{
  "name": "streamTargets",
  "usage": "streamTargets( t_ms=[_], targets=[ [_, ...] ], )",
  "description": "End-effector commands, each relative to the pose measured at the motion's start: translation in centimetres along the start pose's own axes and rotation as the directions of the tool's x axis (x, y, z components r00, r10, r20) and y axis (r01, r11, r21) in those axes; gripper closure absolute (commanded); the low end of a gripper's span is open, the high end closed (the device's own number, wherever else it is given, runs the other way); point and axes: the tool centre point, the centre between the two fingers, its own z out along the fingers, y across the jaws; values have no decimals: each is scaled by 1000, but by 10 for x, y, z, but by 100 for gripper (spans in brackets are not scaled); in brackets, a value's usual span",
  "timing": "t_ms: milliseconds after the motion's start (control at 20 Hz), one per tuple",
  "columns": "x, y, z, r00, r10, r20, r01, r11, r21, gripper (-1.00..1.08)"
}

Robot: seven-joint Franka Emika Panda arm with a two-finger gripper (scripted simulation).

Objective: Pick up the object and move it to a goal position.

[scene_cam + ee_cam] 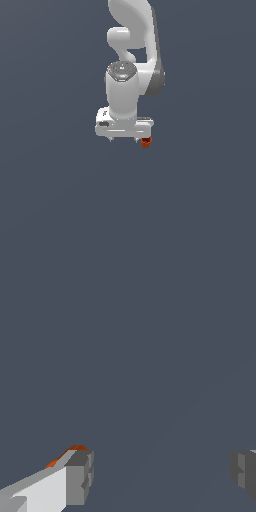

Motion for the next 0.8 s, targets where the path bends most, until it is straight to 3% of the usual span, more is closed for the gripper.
streamTargets(
  t_ms=[0,750],
  targets=[
    [0,-1,1,1000,4,0,-4,1000,0,-92],
    [-16,-30,20,985,171,8,-171,985,5,-92]
  ],
)
